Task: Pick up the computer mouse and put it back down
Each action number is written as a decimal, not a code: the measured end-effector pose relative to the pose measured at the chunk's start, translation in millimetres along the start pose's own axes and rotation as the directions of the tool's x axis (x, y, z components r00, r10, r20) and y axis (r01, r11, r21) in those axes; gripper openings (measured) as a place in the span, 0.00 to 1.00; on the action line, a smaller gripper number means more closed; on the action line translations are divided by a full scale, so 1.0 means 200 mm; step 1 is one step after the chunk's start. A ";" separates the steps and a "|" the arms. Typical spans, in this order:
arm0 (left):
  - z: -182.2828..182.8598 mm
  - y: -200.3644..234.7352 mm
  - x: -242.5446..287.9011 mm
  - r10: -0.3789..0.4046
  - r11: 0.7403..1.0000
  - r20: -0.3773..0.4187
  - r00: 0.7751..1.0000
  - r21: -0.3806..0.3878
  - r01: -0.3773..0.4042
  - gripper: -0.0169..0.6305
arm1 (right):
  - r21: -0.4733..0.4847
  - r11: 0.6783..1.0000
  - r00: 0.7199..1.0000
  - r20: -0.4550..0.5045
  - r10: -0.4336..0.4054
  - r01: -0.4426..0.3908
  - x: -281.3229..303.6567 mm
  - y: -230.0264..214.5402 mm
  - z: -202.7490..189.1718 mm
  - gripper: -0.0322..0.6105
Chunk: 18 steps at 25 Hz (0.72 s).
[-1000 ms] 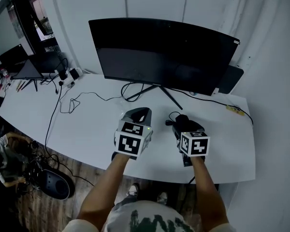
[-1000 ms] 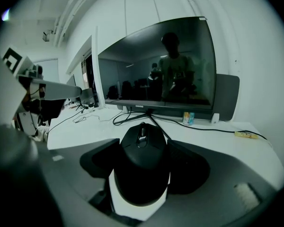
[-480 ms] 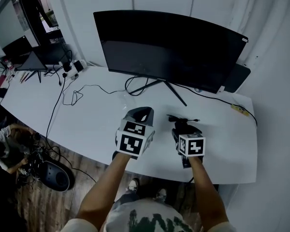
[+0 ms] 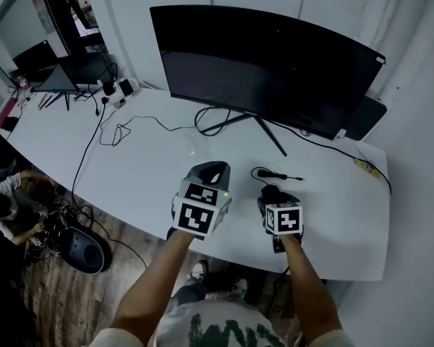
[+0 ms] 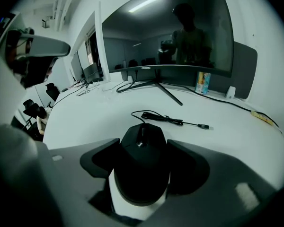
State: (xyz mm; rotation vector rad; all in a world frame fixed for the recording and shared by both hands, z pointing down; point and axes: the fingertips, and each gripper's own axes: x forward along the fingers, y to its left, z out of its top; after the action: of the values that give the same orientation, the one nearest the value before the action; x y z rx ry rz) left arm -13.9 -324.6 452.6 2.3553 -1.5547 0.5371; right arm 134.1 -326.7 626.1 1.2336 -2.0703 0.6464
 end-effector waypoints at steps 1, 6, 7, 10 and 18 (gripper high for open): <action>-0.01 0.00 -0.01 0.005 1.000 -0.003 1.000 -0.001 -0.005 0.03 | -0.001 1.000 1.000 -0.007 0.002 -0.002 0.01 0.00 -0.02 0.54; -0.05 0.03 -0.02 0.025 1.000 -0.017 1.000 -0.004 -0.025 0.03 | -0.017 1.000 1.000 -0.022 -0.002 0.001 0.06 0.00 -0.05 0.54; -0.05 0.03 -0.02 0.029 1.000 -0.018 0.999 -0.005 -0.029 0.03 | -0.021 1.000 1.000 -0.019 -0.002 0.002 0.06 0.00 -0.05 0.54; -0.06 0.05 -0.04 0.035 0.999 -0.017 0.999 -0.007 -0.035 0.03 | -0.020 1.000 1.000 -0.011 -0.002 0.002 0.07 0.02 -0.04 0.54; -0.04 0.04 -0.04 0.019 1.000 -0.015 1.000 0.001 -0.019 0.03 | 0.016 1.000 1.000 0.003 -0.016 0.016 0.06 0.01 -0.04 0.55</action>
State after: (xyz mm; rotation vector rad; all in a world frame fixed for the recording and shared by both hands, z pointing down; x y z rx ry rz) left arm -25.4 -318.1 456.1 2.3345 -1.5720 0.5586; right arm 131.0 -327.3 639.4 1.2599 -2.0595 0.6545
